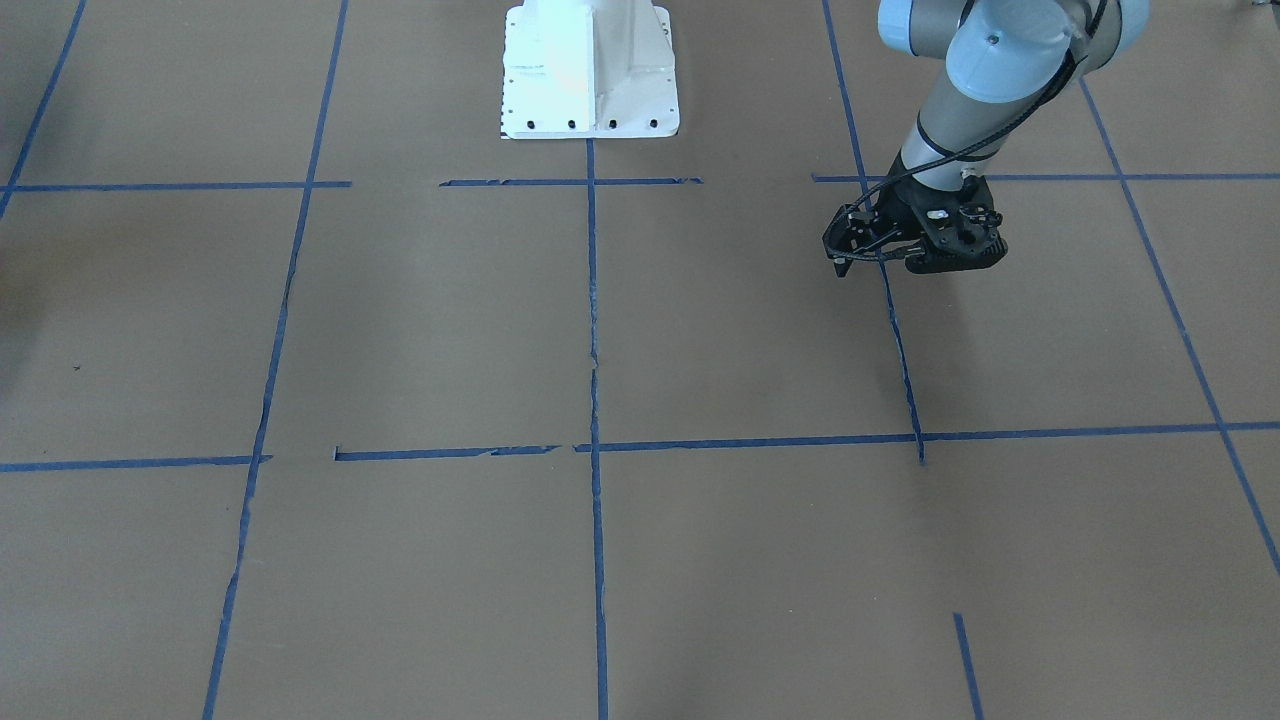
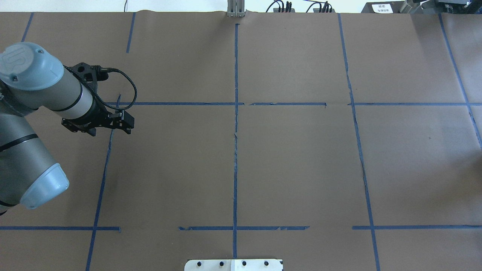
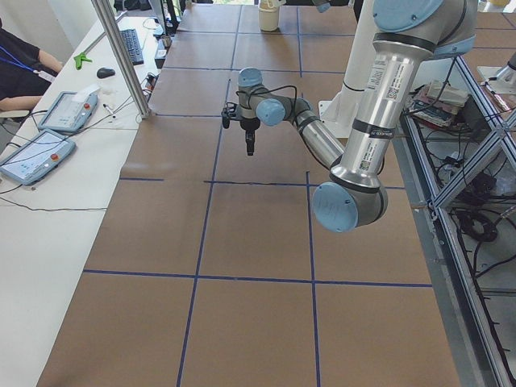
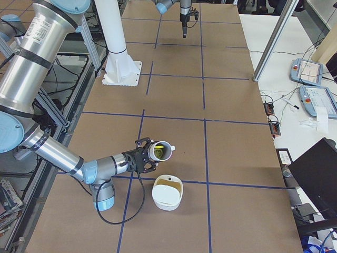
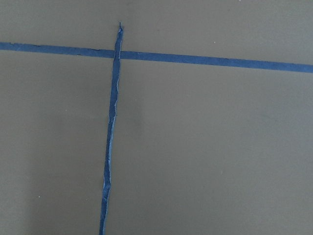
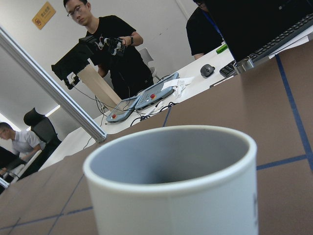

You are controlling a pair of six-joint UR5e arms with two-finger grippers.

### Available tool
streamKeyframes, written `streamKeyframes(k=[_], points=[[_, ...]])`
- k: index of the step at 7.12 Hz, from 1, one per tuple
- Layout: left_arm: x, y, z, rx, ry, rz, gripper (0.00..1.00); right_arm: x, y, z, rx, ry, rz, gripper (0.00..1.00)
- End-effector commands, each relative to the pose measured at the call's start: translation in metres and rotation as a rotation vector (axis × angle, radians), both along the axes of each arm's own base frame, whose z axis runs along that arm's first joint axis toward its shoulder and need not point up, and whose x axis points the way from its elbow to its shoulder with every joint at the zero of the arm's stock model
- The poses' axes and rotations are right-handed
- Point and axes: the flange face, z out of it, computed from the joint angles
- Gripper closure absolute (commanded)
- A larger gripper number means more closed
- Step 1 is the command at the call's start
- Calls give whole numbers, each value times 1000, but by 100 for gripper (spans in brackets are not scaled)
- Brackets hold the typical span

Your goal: Left arm hands cup to right arm to dump lemon

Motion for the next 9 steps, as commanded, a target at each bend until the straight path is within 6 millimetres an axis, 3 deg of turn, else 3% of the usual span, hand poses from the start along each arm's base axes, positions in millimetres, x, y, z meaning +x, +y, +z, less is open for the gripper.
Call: streamKeyframes(k=[1, 5, 9], points=[[0, 0, 0, 0, 0, 1, 0, 0, -18, -5, -186, -358, 2, 74], [-3, 2, -6, 10, 10, -1, 0, 19, -44, -16, -405, -884, 45, 73], [-4, 4, -9, 12, 15, -1, 0, 31, -42, -19, -509, -1301, -8, 73]])
